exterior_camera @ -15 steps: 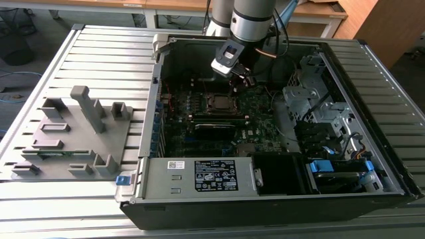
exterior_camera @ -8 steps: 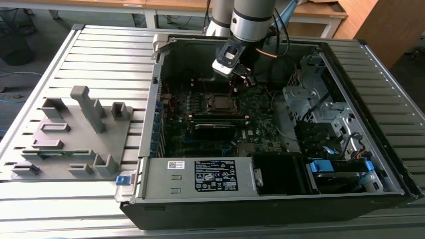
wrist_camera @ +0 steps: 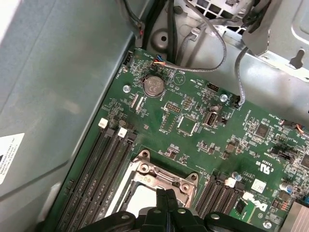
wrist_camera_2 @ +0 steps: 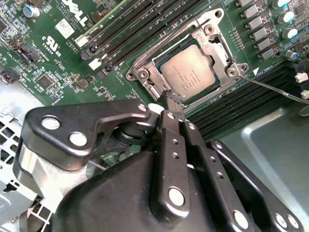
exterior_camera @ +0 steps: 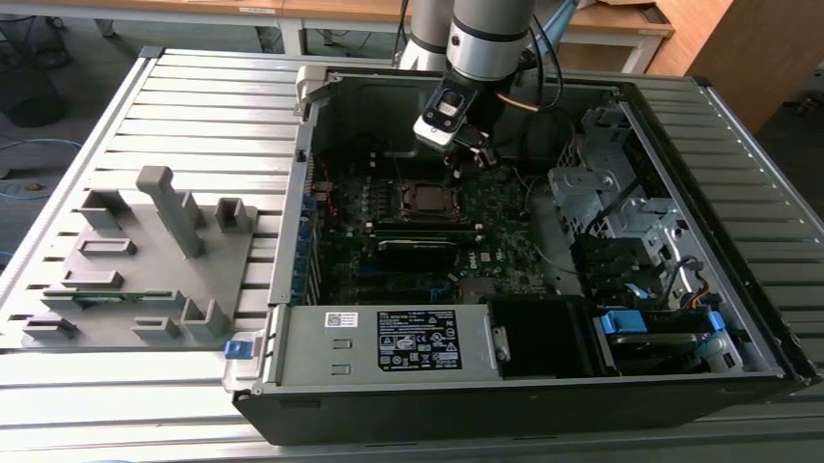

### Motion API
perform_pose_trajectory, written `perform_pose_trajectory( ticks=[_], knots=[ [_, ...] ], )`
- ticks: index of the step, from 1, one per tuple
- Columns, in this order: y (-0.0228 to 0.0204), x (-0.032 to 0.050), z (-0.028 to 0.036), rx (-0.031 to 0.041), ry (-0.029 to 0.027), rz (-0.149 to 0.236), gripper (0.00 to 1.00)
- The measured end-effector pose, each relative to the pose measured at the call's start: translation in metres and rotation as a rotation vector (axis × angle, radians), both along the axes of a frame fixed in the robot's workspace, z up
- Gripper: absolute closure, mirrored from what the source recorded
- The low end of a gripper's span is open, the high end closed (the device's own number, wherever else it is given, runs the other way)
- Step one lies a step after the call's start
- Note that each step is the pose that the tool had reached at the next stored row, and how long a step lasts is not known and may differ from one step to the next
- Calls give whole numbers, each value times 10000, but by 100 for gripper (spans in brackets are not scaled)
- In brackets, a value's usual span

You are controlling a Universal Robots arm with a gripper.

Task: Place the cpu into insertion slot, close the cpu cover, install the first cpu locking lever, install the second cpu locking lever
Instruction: 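Close the cpu cover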

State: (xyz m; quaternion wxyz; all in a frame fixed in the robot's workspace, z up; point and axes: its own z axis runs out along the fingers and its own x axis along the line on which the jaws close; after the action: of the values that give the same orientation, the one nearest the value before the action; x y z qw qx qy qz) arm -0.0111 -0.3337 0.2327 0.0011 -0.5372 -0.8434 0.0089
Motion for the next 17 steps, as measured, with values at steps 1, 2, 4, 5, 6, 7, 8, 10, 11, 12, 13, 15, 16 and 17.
perform_pose_trajectory(
  ticks=[1,2,4,5,6,7,8,10,11,12,13,15,16,17],
  knots=[
    [0,0,0,3,0,40,89],
    [0,0,0,5,0,82,89],
    [0,0,0,8,0,172,89],
    [0,0,0,10,1,218,89],
    [0,0,0,12,0,266,89],
    [0,0,0,14,1,311,89],
    [0,0,0,16,0,354,89],
    [0,0,0,20,0,440,89],
    [0,0,0,22,0,481,89],
    [0,0,0,24,0,527,89],
    [0,0,0,26,0,568,89],
    [0,0,0,30,0,649,89],
    [0,0,0,33,0,690,89],
    [0,0,0,36,0,729,89]
  ],
)
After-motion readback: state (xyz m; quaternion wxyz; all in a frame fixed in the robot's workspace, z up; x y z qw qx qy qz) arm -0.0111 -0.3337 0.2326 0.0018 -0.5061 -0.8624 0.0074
